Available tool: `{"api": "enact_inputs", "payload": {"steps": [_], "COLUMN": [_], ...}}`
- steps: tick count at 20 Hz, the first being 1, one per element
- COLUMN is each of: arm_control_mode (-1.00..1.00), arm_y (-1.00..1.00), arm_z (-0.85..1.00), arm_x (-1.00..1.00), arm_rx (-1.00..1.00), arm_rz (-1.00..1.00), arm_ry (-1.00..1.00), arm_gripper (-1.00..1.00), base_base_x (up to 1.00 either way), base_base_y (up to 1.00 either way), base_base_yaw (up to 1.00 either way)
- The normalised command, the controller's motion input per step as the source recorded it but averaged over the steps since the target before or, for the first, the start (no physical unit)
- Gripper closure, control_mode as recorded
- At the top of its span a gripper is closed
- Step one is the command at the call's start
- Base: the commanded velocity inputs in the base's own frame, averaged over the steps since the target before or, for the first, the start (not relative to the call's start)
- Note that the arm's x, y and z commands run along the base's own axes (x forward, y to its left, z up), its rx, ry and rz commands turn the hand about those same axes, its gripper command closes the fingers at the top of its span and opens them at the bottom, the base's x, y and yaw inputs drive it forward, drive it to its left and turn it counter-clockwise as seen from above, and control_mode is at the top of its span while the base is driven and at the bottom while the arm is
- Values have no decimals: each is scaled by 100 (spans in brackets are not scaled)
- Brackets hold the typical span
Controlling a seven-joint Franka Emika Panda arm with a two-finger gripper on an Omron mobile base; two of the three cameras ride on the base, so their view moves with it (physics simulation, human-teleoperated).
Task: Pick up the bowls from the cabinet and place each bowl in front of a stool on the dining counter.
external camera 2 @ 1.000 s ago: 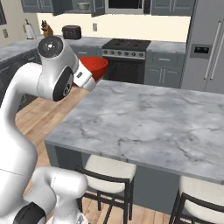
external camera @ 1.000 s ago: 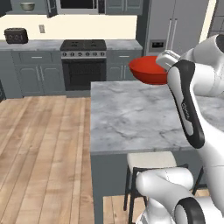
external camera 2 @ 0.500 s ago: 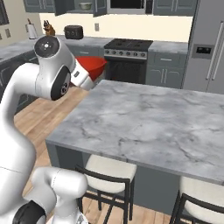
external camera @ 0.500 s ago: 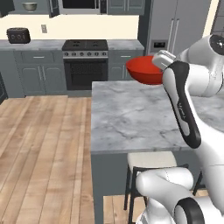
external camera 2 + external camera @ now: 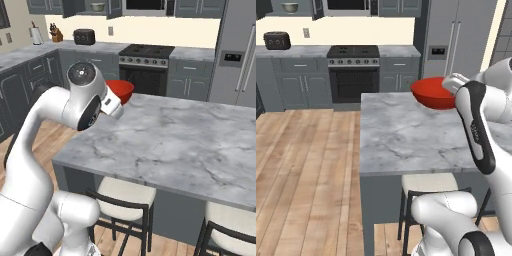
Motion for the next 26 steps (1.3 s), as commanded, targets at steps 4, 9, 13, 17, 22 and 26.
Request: {"api": "enact_inputs", "payload": {"steps": [4,9,13,17,22,26], "arm_control_mode": [-100,-100,-100,-100,-100,-100], "arm_y": [-13,-22,-28,-25,-20,-8], "arm_z": [-78,-56,-34,-41,-44,-48], "arm_x": [0,0,0,0,2,14], "arm_rx": [0,0,0,0,0,0], "arm_rz": [9,8,4,4,5,6], "arm_ry": [10,15,18,18,3,0], "arm_gripper": [100,100,100,100,100,100], "base_base_x": [0,0,0,0,0,0], "base_base_y": [0,0,0,0,0,0], "base_base_yaw": [0,0,0,0,0,0]}}
